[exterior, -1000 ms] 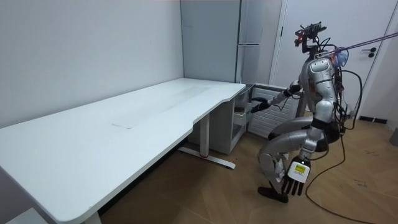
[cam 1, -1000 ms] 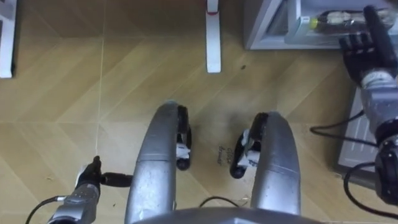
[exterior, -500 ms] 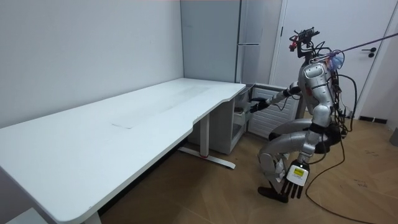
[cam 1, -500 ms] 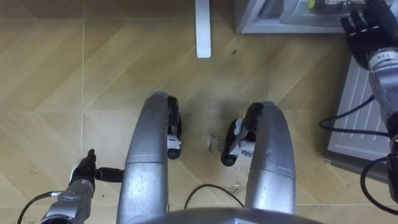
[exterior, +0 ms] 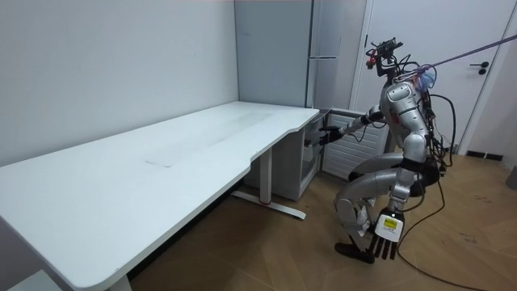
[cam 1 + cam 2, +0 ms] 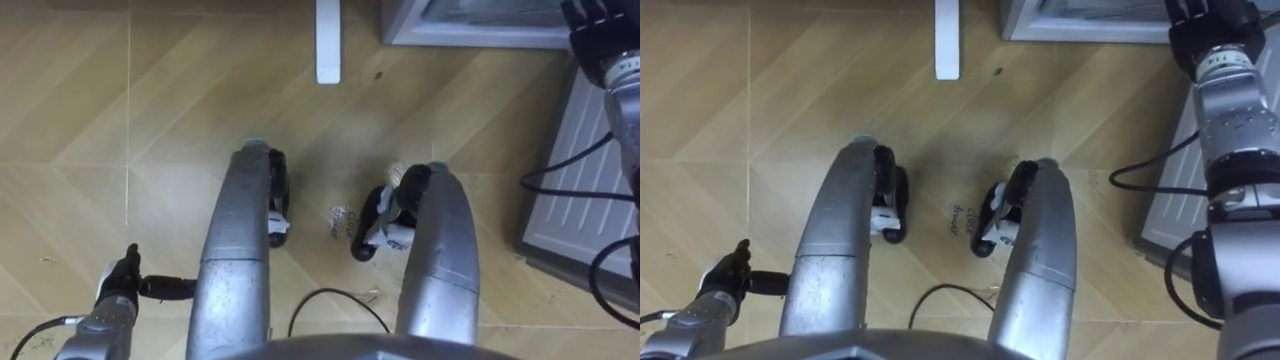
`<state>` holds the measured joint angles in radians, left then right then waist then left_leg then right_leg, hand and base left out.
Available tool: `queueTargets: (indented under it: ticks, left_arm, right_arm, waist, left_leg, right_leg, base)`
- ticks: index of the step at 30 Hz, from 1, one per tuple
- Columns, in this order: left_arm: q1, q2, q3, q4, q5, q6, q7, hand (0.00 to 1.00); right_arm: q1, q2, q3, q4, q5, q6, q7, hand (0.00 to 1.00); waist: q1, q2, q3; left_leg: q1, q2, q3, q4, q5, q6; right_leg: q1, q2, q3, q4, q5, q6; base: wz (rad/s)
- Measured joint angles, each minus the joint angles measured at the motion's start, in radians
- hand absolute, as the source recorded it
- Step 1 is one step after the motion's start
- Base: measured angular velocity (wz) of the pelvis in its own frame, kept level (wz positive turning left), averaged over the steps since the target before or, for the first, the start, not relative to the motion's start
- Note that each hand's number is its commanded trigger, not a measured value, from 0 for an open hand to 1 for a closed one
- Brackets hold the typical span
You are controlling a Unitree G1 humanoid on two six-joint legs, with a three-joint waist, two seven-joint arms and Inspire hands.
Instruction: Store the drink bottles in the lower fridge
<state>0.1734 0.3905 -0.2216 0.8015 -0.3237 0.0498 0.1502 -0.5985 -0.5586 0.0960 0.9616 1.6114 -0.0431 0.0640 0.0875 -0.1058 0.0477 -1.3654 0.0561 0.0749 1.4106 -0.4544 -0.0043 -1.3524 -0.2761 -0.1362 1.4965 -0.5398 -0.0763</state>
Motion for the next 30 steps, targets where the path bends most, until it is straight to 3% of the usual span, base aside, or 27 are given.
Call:
queueTargets:
  ticks: [6, 8, 12, 17, 26, 30]
  left_arm:
    - [0.048, 0.009, -0.002, 0.000, 0.001, -0.007, 0.000, 0.00]
    - [0.067, 0.023, -0.006, -0.006, 0.001, -0.004, 0.000, 0.00]
    - [0.081, 0.039, -0.007, -0.015, 0.000, -0.003, -0.002, 0.00]
    - [0.124, 0.056, -0.007, -0.039, 0.002, -0.004, -0.003, 0.00]
    - [0.207, 0.066, 0.024, -0.125, 0.002, -0.004, -0.013, 0.00]
    - [0.219, 0.066, 0.024, -0.134, 0.001, -0.001, -0.022, 0.00]
  right_arm:
    - [0.000, 0.000, -0.001, 0.001, 0.016, -0.030, -0.035, 0.00]
    - [0.003, 0.000, -0.001, 0.010, 0.017, -0.033, -0.056, 0.00]
    - [0.003, 0.002, -0.001, 0.030, 0.029, -0.034, -0.098, 0.00]
    - [0.003, 0.023, 0.000, 0.039, 0.041, -0.061, -0.154, 0.00]
    - [0.003, 0.033, 0.000, 0.039, 0.058, -0.119, -0.208, 0.00]
    - [0.003, 0.037, -0.003, 0.049, 0.059, -0.144, -0.208, 0.00]
  waist:
    - [0.032, 0.014, 0.0073]
    - [0.040, 0.016, 0.0076]
    - [0.046, 0.019, 0.0075]
    - [0.068, 0.026, 0.0077]
    - [0.124, 0.032, 0.0062]
    - [0.141, 0.051, 0.0095]
  left_leg:
    - [0.025, -0.002, -0.024, -0.025, 0.006, -0.010]
    - [0.044, -0.020, -0.033, -0.039, 0.012, -0.020]
    - [0.073, -0.032, -0.054, -0.074, 0.027, -0.034]
    - [0.119, -0.025, -0.076, -0.104, 0.033, -0.044]
    - [0.156, -0.018, -0.079, -0.137, 0.041, -0.061]
    - [0.167, -0.018, -0.095, -0.139, 0.046, -0.070]
  right_leg:
    - [0.044, -0.008, -0.030, -0.024, -0.008, -0.008]
    - [0.071, -0.019, -0.043, -0.030, -0.018, -0.012]
    - [0.123, -0.033, -0.076, -0.056, -0.025, -0.018]
    - [0.183, -0.030, -0.111, -0.087, -0.034, -0.031]
    - [0.217, -0.019, -0.118, -0.106, -0.039, -0.044]
    - [0.240, -0.021, -0.137, -0.108, -0.044, -0.056]
  base:
    - [0.09]
    - [0.20]
    - [0.24]
    - [0.07]
    - [0.01]
    - [0.07]
